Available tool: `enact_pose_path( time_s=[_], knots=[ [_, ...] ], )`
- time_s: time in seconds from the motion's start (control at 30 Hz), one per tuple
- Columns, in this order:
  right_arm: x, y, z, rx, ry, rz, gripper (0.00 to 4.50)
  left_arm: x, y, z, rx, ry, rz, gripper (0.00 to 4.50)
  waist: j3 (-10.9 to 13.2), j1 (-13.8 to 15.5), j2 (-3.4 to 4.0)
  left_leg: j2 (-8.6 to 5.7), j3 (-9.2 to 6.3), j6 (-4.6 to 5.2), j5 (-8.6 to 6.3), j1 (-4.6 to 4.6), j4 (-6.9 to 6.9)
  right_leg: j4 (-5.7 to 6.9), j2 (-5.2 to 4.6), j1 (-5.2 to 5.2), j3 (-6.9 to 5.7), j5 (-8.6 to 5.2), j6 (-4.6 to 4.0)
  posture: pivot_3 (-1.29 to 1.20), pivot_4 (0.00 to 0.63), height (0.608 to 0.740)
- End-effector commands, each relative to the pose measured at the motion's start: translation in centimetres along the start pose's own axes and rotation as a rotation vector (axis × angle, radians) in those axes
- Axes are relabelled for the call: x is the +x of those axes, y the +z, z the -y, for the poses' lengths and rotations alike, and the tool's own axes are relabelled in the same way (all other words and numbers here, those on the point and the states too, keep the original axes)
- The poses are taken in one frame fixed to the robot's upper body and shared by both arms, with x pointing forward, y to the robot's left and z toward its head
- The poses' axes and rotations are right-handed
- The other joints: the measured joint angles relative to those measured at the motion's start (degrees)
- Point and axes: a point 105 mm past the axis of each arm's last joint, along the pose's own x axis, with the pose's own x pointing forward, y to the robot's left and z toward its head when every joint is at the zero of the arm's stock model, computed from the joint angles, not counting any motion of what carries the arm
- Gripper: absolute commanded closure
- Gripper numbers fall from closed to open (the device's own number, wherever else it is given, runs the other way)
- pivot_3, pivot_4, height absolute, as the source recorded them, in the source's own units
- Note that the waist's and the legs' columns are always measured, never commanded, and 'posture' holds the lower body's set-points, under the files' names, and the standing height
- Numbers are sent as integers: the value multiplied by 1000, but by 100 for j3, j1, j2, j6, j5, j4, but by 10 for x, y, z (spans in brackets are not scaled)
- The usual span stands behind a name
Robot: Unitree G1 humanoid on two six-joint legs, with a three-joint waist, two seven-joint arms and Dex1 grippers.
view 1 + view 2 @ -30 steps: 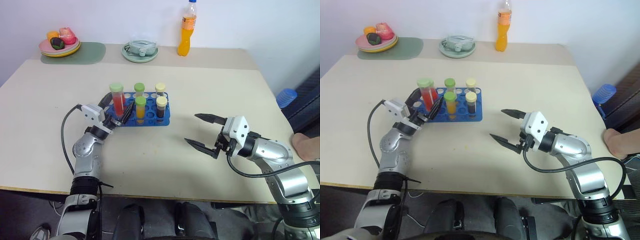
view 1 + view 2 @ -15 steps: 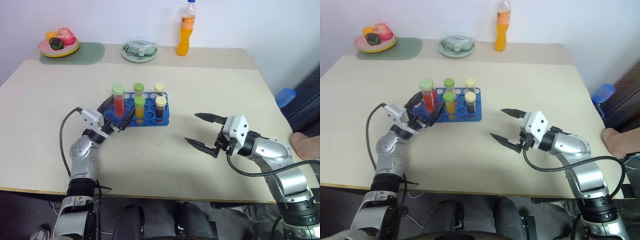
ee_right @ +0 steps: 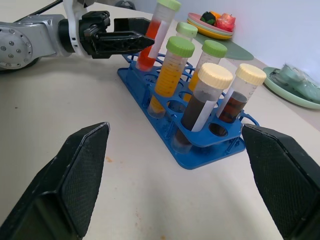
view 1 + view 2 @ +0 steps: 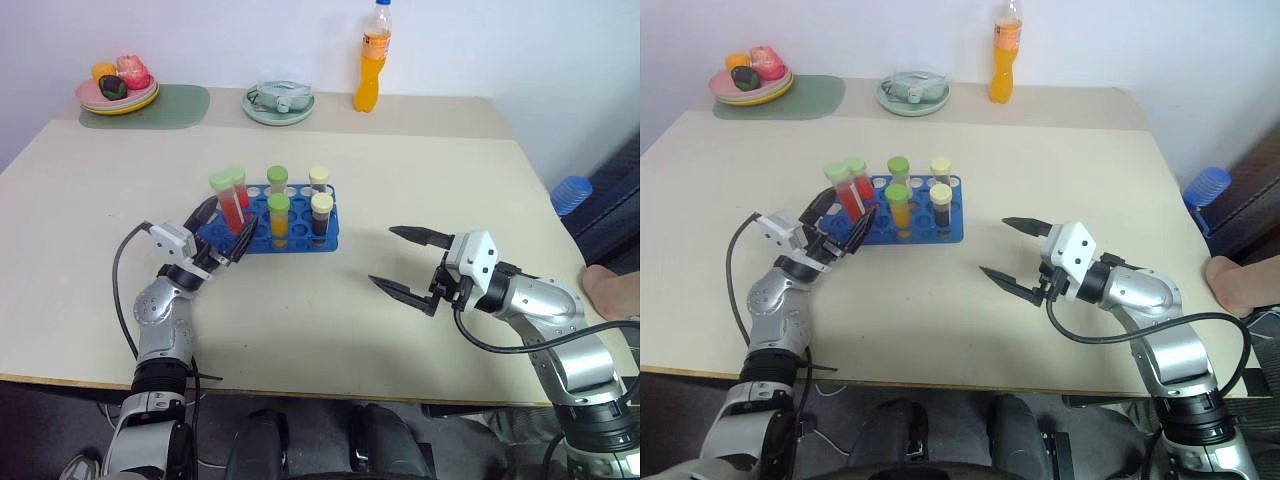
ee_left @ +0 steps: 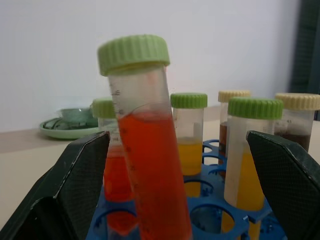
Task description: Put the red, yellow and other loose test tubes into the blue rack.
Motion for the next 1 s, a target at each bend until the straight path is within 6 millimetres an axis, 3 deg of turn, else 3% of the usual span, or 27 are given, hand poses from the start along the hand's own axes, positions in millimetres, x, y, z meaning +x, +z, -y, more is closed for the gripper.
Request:
enact_pose_path(
  time_s=[0.03, 0.43, 0.73, 1.0],
  knots=[
    [0, 10, 3, -36, -7, 31, 186, 0, 8, -4, 31, 2, 39, 24, 0, 0, 0, 0, 0, 0, 0, 0, 0, 0, 0, 0, 0, 0, 0, 0, 150, 740],
    [0, 10, 3, -36, -11, 30, 186, -8, 6, -10, 22, 24, 39, 24, 0, -3, 0, 0, 0, 2, -1, 0, 0, 0, 0, 0, 0, 0, 0, 0, 150, 740],
    [-11, 0, -1, 20, -55, 11, 186, -49, 11, -12, -97, -67, -198, 24, 0, -119, 2, 5, -1, 2, -1, 0, -2, 1, 0, -1, 0, -1, -1, 0, 150, 740],
    [-23, -9, -2, 101, -130, -5, 186, -77, 37, -22, -89, -127, -389, 24, 3, -131, 7, 8, -2, 2, -2, 3, -2, 8, -1, -2, 0, -2, -4, 0, 150, 740]
  ],
)
